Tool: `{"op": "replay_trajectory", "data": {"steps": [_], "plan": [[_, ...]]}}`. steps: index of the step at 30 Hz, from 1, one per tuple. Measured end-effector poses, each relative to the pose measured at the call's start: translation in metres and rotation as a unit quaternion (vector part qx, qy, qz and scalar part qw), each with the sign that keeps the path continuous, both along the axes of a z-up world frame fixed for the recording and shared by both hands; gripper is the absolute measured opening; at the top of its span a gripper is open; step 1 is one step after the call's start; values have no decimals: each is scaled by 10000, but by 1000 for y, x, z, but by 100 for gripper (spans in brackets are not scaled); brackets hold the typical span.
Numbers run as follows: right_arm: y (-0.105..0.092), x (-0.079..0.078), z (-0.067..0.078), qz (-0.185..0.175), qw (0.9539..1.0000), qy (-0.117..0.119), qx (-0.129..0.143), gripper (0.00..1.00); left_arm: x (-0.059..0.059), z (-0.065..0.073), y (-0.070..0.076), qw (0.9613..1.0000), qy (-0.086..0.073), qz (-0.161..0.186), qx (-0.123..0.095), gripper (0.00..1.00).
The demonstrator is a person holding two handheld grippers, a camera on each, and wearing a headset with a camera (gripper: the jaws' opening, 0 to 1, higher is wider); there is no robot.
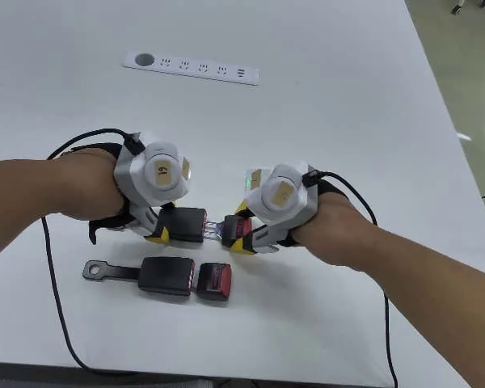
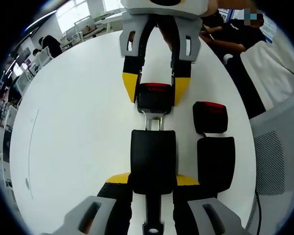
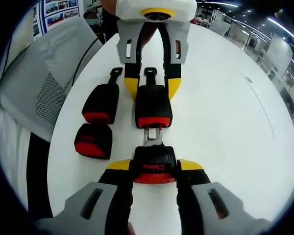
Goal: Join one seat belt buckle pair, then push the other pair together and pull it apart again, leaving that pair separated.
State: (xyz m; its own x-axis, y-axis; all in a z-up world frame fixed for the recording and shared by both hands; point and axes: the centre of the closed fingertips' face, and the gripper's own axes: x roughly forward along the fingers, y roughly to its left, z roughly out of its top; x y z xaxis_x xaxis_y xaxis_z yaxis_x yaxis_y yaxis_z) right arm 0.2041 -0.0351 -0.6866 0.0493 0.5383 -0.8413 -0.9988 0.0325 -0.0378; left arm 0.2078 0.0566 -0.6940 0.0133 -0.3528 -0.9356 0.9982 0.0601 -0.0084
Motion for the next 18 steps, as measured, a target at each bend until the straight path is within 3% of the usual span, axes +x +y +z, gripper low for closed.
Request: {"op": "replay_trajectory", "data": {"steps": [18], "plan": [[-93, -2, -7, -143, 9991, 17, -391, 33, 1, -2, -3, 10000, -16, 22, 5, 32]]}}
